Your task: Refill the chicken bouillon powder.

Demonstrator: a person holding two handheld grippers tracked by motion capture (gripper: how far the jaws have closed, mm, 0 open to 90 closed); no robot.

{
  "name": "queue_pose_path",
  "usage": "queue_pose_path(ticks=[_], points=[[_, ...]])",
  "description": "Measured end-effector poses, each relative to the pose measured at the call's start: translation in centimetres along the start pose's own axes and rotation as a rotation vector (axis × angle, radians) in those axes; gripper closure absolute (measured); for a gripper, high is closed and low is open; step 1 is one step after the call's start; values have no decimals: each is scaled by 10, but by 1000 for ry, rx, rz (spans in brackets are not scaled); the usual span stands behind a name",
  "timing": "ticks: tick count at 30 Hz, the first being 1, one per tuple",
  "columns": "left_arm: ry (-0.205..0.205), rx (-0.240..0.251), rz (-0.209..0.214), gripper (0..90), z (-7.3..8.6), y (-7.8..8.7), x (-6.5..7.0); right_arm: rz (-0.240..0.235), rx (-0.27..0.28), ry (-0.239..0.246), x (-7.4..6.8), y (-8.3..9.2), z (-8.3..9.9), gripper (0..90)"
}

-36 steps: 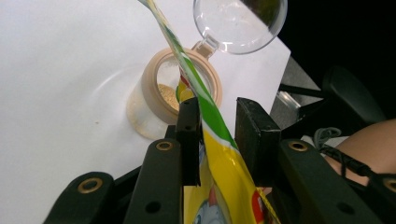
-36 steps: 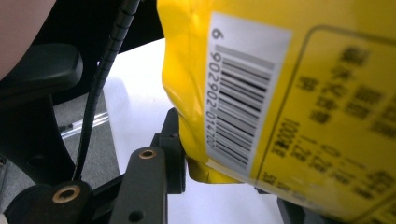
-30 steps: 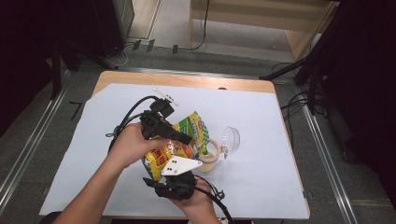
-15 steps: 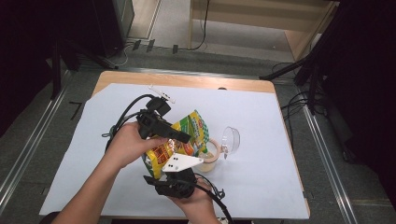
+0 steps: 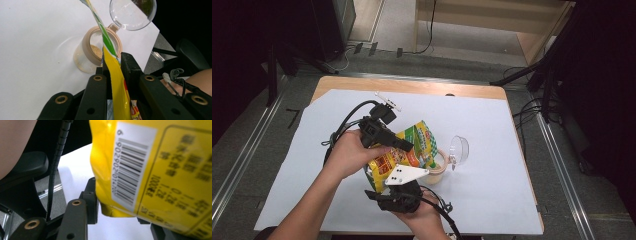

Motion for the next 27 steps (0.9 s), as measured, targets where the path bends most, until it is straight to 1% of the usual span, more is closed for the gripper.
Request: queue_pose_path(ticks=[3, 6, 9, 10, 11, 16, 17, 19, 21, 27], points=[[-7, -4, 0, 852, 0, -1, 2, -8, -13, 28, -2, -1, 0, 595], [-10, -4, -1, 852, 0, 0, 3, -12, -14, 38, -3, -2, 0, 589], [-6, 0, 7, 850, 0, 0, 3, -1, -22, 58, -3, -2, 0, 617], [-6, -1, 7, 851, -1, -1, 3, -2, -27, 64, -4, -3, 0, 640], [-6, 0, 10, 849, -1, -1, 3, 10, -29, 72, -3, -2, 0, 668], [-8, 15, 21, 822, -2, 0, 3, 25, -21, 47, -1, -2, 0, 676], [-4, 21, 18, 817, -3, 0, 3, 28, -21, 50, 0, -1, 0, 676], [-9, 29, 13, 808, -3, 1, 3, 26, -14, 42, 1, -1, -2, 676], [-8, 37, 7, 799, -4, 2, 2, 19, -4, 23, 2, 0, -3, 675], [16, 14, 13, 800, -10, 2, -2, 19, -14, 13, 5, 1, -7, 671]])
Point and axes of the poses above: each handheld gripper's, and its own axes: y roughly backward along the jaws, z roughly out of its underside, x roughly to its right, the point moved 3 cm from there along -y, roughly forward along the jaws, and after that the axes turned 14 degrees about y, right-handed, at the moved point
